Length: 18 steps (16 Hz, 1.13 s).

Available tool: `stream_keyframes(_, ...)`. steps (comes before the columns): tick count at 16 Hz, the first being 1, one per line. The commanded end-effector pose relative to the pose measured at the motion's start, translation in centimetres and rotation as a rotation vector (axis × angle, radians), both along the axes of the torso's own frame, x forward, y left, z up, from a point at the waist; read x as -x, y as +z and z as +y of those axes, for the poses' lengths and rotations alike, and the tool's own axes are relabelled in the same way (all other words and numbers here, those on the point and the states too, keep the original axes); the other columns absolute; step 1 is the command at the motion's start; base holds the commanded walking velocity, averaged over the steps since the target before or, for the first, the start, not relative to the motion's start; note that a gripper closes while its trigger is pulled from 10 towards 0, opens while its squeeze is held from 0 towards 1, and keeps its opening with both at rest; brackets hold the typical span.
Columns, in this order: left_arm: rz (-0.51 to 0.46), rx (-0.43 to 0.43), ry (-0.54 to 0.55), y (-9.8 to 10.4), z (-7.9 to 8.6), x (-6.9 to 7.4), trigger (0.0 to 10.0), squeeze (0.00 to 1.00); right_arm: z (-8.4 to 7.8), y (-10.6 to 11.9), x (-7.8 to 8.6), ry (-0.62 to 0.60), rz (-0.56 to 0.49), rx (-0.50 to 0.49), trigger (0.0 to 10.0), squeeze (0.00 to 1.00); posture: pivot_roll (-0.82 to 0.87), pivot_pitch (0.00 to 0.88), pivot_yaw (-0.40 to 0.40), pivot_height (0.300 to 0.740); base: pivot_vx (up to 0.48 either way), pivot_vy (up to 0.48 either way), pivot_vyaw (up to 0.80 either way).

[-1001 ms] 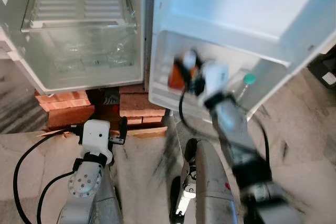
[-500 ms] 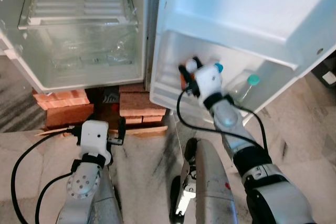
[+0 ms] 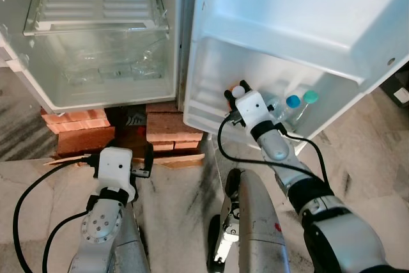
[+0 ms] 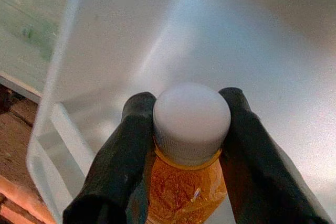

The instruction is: Restocking fridge

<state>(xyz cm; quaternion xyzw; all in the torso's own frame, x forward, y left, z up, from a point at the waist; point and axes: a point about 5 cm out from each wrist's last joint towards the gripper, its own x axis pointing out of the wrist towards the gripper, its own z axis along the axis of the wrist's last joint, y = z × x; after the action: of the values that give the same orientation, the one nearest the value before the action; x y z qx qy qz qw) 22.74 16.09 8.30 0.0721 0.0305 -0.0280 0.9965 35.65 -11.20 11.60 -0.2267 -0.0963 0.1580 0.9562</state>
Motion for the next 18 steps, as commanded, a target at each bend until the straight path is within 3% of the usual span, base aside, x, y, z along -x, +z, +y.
stream_keyframes(1, 0.017, -0.006, -0.016, -0.1, -0.3, 0.3, 10.0, 0.00, -2.1, -1.4, 0.0, -0.085, 0.078, 0.017, 10.0, 0.00, 0.18, 0.234, -0.126, 0.490, 0.000, 0.000, 0.00)
stream_keyframes(3, 0.021, -0.008, -0.018, -0.2, -0.3, 0.3, 10.0, 0.00, -2.1, -1.7, -0.1, -0.112, 0.122, -0.037, 10.0, 0.00, 0.18, 0.236, -0.126, 0.490, 0.000, 0.000, 0.00)
stream_keyframes(4, 0.024, -0.008, -0.019, -0.2, -0.3, 0.3, 10.0, 0.00, -2.1, -2.0, -0.1, -0.137, 0.173, -0.133, 10.0, 0.00, 0.18, 0.236, -0.126, 0.490, 0.000, 0.000, 0.00)
stream_keyframes(7, 0.030, -0.010, -0.020, -0.2, -0.4, 0.4, 10.0, 0.00, -1.7, -2.5, 0.0, -0.141, 0.193, -0.116, 10.0, 0.00, 0.18, 0.238, -0.128, 0.490, 0.000, 0.000, 0.00)
stream_keyframes(11, 0.036, -0.011, -0.018, -0.3, -0.4, 0.4, 10.0, 0.00, -2.7, -3.6, 0.3, -0.207, 0.244, -0.073, 10.0, 0.00, 0.18, 0.238, -0.130, 0.490, 0.000, 0.000, 0.00)
stream_keyframes(13, 0.042, -0.013, -0.019, -0.4, -0.4, 0.2, 10.0, 0.00, -3.3, -4.7, 0.4, -0.252, 0.348, -0.059, 10.0, 0.00, 0.18, 0.235, -0.130, 0.490, 0.000, 0.000, 0.00)
stream_keyframes(14, 0.043, -0.014, -0.022, -0.4, -0.4, 0.1, 10.0, 0.00, -3.2, -5.1, 0.6, -0.233, 0.412, -0.136, 10.0, 0.00, 0.18, 0.231, -0.130, 0.490, 0.000, 0.000, 0.00)
stream_keyframes(15, 0.043, -0.015, -0.023, -0.4, -0.5, 0.1, 10.0, 0.00, -3.3, -5.1, 0.6, -0.241, 0.407, -0.107, 10.0, 0.13, 0.18, 0.230, -0.131, 0.490, 0.000, 0.000, 0.00)
stream_keyframes(16, 0.042, -0.015, -0.023, -0.4, -0.5, 0.0, 10.0, 0.00, -3.3, -5.0, 0.5, -0.246, 0.400, -0.111, 10.0, 1.00, 0.18, 0.228, -0.132, 0.490, 0.000, 0.000, 0.00)
stream_keyframes(18, 0.041, -0.015, -0.020, -0.4, -0.5, -0.1, 10.0, 0.00, -3.0, -4.0, 0.0, -0.237, 0.353, -0.163, 10.0, 1.00, 0.18, 0.222, -0.135, 0.490, 0.000, 0.000, 0.00)
